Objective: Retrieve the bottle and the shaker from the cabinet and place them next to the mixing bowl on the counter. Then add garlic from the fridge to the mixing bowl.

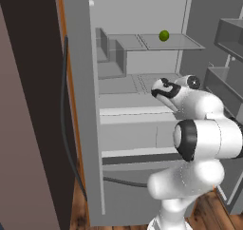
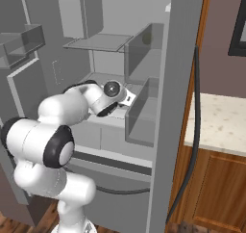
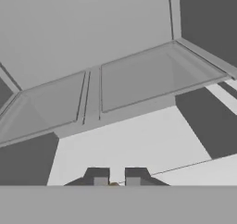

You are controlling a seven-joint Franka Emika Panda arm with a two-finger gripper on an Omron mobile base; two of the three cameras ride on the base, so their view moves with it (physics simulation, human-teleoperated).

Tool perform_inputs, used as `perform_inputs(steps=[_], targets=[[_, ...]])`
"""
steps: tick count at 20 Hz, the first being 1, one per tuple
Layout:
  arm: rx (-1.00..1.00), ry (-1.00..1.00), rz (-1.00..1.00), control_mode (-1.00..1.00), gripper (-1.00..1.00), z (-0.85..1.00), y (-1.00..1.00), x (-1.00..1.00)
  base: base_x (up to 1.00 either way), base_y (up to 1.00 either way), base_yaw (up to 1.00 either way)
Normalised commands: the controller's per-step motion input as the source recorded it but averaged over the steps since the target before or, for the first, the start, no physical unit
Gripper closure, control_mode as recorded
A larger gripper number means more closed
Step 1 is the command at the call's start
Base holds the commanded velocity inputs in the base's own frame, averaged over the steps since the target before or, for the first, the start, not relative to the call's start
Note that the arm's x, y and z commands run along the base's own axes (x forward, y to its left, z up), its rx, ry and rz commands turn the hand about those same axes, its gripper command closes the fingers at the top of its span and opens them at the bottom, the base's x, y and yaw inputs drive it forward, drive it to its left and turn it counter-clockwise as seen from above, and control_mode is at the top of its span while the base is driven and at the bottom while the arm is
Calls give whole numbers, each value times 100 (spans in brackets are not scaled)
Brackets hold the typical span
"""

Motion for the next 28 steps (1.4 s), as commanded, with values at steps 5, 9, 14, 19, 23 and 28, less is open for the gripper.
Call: perform_inputs(steps=[5, 9, 14, 19, 23, 28], targets=[[11, 1, 0, -100, 100, 39, 20, -85, 0, 0, 0], [15, 4, 0, -100, 100, 33, 22, -84, 0, 0, 0], [11, 9, 0, -100, 100, 14, 26, -69, 0, 0, 0], [4, 9, -2, -100, 100, 3, 27, -62, 0, 0, 0], [0, 2, -4, -100, 100, 0, 21, -65, 0, 0, 0], [0, 0, -7, -100, 100, 0, 9, -66, 0, 0, 0]])
